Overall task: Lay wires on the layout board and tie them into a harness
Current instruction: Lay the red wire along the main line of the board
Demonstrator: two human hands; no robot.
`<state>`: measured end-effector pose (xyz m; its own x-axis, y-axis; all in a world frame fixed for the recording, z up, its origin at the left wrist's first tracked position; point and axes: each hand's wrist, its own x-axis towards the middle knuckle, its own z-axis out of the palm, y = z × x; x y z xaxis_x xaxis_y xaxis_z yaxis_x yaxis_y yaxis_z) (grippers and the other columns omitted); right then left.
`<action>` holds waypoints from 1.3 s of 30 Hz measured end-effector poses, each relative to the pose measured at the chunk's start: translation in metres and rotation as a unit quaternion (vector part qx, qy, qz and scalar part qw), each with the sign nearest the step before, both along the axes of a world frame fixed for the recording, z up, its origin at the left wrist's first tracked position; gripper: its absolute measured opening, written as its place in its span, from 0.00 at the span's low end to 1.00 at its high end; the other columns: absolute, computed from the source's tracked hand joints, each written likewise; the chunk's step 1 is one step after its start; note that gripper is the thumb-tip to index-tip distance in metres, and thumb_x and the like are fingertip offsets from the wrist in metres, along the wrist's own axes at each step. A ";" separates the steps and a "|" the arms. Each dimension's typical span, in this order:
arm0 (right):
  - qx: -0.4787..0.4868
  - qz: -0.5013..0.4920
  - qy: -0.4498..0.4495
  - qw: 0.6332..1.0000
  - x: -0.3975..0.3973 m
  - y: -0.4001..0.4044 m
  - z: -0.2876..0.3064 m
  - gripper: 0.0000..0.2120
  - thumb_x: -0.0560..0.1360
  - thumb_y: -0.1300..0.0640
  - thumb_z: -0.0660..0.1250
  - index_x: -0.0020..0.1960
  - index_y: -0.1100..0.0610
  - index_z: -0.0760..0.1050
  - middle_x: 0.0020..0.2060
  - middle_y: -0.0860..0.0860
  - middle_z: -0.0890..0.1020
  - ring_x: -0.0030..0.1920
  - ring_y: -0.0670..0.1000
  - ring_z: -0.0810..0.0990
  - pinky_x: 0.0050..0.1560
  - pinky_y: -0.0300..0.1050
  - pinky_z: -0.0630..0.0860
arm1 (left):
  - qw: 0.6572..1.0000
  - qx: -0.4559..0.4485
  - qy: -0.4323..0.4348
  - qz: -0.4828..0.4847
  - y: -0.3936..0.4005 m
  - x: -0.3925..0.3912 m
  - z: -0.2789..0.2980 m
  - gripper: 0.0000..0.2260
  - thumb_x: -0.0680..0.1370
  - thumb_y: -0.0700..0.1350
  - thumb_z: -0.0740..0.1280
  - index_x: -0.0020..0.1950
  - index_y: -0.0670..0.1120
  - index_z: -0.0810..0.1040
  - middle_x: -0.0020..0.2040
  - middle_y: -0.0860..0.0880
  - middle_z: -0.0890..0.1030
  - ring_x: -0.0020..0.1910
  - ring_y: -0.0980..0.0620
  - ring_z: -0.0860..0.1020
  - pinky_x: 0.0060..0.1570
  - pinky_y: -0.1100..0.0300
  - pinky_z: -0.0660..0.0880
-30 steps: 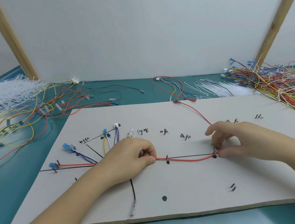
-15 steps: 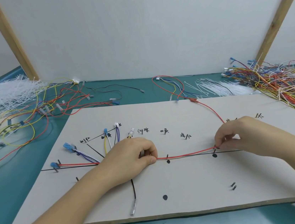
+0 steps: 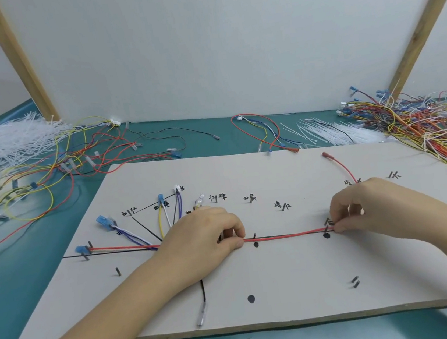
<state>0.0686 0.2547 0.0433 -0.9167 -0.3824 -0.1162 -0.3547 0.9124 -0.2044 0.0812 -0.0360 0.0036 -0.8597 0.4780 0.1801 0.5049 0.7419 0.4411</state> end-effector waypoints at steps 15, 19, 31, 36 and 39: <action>0.024 0.013 0.027 0.999 0.007 -0.008 0.000 0.13 0.74 0.53 0.68 0.40 0.40 0.65 0.37 0.40 0.78 0.40 0.39 0.75 0.43 0.36 0.72 | 1.000 0.008 -0.007 -0.012 0.004 0.002 0.001 0.02 0.75 0.48 0.67 0.46 0.53 0.79 0.43 0.57 0.78 0.42 0.62 0.69 0.49 0.63 0.68; 0.029 0.008 0.025 0.999 0.007 -0.008 -0.001 0.12 0.73 0.53 0.68 0.37 0.41 0.66 0.34 0.40 0.77 0.35 0.37 0.73 0.39 0.30 0.69 | 1.000 -0.004 0.011 0.021 0.008 0.002 -0.001 0.03 0.76 0.50 0.65 0.47 0.54 0.78 0.41 0.58 0.73 0.44 0.60 0.69 0.48 0.61 0.68; -0.002 0.012 -0.004 1.000 0.010 -0.009 -0.001 0.09 0.72 0.48 0.67 0.45 0.41 0.66 0.37 0.40 0.77 0.37 0.39 0.74 0.38 0.31 0.69 | 0.999 0.001 0.036 -0.006 0.008 0.001 -0.005 0.04 0.76 0.52 0.66 0.47 0.53 0.78 0.41 0.59 0.73 0.48 0.56 0.70 0.52 0.56 0.69; -0.062 0.046 0.027 0.997 0.009 -0.018 0.005 0.10 0.72 0.47 0.68 0.45 0.38 0.66 0.39 0.39 0.74 0.41 0.40 0.72 0.40 0.33 0.69 | 0.999 0.012 0.041 -0.011 0.006 0.000 -0.005 0.06 0.74 0.54 0.67 0.48 0.53 0.78 0.42 0.60 0.73 0.48 0.57 0.69 0.53 0.58 0.68; -0.058 0.072 0.026 0.995 0.007 -0.028 0.005 0.08 0.73 0.46 0.66 0.45 0.36 0.66 0.40 0.38 0.74 0.42 0.39 0.72 0.41 0.32 0.69 | 0.999 0.017 0.050 -0.013 0.005 0.000 -0.004 0.07 0.74 0.54 0.68 0.48 0.52 0.78 0.43 0.59 0.75 0.48 0.56 0.69 0.53 0.59 0.68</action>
